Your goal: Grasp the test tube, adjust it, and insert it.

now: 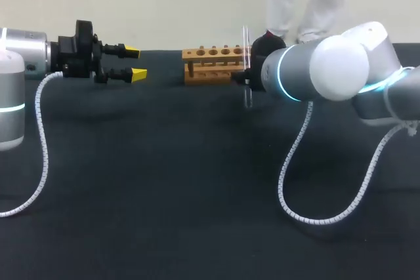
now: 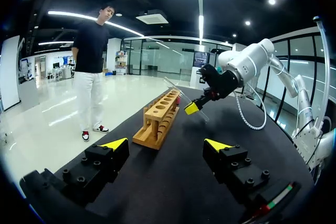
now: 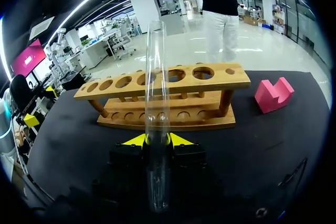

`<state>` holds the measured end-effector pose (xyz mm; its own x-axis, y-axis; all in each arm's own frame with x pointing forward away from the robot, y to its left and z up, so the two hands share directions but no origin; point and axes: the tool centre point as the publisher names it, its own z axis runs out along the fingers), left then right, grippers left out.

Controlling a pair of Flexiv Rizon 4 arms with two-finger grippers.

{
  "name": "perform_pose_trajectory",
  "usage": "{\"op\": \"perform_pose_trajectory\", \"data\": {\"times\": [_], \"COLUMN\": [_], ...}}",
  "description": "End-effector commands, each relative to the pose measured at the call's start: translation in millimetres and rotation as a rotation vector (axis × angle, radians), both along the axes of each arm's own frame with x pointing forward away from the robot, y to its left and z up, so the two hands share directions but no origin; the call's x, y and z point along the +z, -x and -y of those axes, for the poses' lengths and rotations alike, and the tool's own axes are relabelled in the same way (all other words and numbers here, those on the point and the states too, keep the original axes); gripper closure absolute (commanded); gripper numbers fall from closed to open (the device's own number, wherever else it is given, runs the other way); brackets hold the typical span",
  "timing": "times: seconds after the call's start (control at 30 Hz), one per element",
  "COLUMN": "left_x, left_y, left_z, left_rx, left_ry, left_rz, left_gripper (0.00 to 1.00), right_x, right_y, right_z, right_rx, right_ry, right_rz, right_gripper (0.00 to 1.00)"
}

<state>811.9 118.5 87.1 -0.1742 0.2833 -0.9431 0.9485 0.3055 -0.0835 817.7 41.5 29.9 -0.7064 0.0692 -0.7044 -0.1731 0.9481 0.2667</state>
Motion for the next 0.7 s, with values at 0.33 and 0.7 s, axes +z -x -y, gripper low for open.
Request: {"op": "perform_pose_trajectory", "data": {"times": [0.33,0.7], "left_x": [-1.3,-1.3], "left_y": [-1.7,-1.7], "left_z": [-0.1,-0.1], "left_rx": [-0.003,-0.003], "left_ry": [0.003,0.003], "left_rz": [0.002,0.002], "left_gripper": [0.0,0.0], "right_x": [-1.5,4.1], "right_y": [-3.7,0.8], "right_z": [-4.3,-2.5], "right_rx": [0.002,-0.035], "right_ry": [0.01,0.013], "right_rz": [-0.05,-0.037], "right_gripper": [1.0,1.0]}}
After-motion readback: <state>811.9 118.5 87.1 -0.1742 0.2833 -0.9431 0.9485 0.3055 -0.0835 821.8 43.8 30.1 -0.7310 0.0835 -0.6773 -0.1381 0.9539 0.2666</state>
